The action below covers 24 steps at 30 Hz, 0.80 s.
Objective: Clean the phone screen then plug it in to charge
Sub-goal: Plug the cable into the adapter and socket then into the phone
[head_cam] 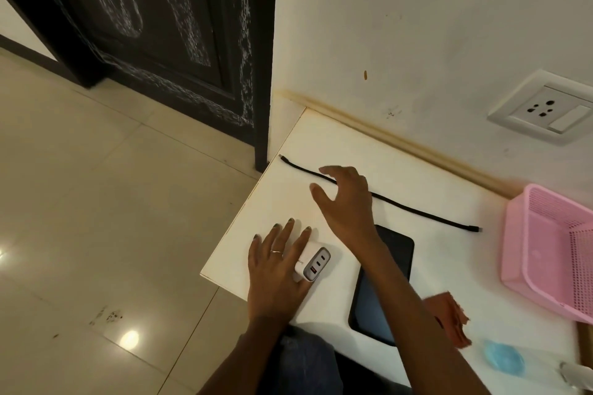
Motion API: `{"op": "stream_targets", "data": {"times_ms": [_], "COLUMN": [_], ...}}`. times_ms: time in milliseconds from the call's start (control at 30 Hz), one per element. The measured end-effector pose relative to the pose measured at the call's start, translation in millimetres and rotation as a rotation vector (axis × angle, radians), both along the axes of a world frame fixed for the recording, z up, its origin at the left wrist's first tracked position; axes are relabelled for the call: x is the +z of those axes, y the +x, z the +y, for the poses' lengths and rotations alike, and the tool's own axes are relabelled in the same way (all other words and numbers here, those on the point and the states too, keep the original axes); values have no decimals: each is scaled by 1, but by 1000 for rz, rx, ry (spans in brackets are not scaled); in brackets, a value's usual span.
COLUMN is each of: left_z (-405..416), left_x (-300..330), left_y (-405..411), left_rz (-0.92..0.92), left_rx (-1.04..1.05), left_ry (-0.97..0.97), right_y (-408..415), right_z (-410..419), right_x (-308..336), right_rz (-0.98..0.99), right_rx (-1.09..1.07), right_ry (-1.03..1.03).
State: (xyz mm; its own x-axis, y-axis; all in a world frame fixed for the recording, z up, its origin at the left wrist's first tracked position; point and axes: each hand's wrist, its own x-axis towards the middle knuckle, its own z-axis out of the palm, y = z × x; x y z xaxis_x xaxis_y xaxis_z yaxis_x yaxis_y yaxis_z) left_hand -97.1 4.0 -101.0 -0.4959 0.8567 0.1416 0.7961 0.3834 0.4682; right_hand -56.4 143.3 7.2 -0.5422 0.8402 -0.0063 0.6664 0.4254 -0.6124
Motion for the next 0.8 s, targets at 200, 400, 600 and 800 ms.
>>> {"op": "stream_targets", "data": {"times_ms": [200,400,600,800], "left_z": [0,0,1,1], "left_x": [2,-1,-2,-2], "left_y": [0,1,7,-1], "left_rz": [-2,16,11,6], "left_rx": [6,-12,-2,2], "left_ry": [22,27,11,26], "right_y": [-54,-75,-53,-31], "right_z": [29,26,22,17], "right_x": [-24,-53,-60,-34], "right_rz": [-216,-294,-227,54], "right_rx": [145,158,141,33], "right_ry": [122,217,155,-208]}}
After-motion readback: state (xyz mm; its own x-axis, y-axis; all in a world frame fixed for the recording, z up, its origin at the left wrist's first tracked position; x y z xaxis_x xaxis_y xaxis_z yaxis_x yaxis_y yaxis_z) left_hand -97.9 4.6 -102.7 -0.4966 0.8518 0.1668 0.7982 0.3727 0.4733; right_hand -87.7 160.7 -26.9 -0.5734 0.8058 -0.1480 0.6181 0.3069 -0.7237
